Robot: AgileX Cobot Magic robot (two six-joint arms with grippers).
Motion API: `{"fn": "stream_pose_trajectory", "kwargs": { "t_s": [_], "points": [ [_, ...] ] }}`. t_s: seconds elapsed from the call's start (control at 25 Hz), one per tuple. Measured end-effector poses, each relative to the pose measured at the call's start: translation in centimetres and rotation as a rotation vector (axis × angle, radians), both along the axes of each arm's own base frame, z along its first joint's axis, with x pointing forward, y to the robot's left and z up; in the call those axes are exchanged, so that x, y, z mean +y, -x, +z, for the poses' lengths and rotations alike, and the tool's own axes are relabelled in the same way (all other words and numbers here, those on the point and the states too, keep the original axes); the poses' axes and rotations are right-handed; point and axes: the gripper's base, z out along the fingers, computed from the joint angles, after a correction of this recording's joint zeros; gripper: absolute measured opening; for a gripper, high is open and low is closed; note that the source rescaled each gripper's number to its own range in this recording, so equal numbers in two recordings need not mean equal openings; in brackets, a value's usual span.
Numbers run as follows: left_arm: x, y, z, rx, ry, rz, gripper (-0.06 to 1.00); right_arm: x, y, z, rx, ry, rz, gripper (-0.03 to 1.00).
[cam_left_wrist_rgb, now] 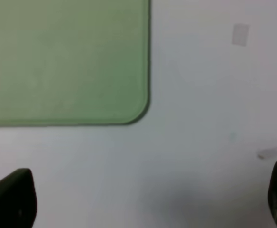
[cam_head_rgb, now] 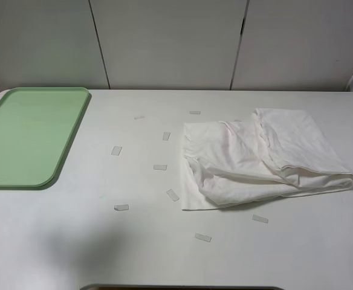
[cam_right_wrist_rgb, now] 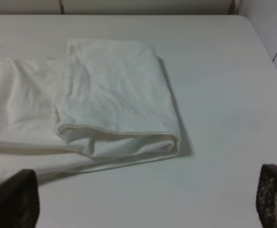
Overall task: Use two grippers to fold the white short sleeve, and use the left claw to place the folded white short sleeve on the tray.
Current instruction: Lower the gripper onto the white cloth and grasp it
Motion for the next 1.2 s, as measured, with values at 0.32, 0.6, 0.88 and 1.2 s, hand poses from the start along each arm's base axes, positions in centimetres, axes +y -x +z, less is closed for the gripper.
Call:
{"fn": "stream_pose_trajectory", "kwargs": {
  "t_s": [0.32,0.6,0.88,1.2],
  "points": [
    [-6.3,-5.5,-4.8,0.033,0.037,-0.159,0.98,0.0,0.0,0.0,0.0,0.0,0.0,1.0],
    [-14.6,-7.0,-10.4,0.09,0.072,-0.283,0.98,0.0,0.0,0.0,0.0,0.0,0.0,1.0],
    [-19.2,-7.9,-13.0,0.127,0.081,-0.322,0.98,0.0,0.0,0.0,0.0,0.0,0.0,1.0],
    [-23.6,-9.4,-14.5,0.127,0.092,-0.368,0.98,0.0,0.0,0.0,0.0,0.0,0.0,1.0]
  ]
}}
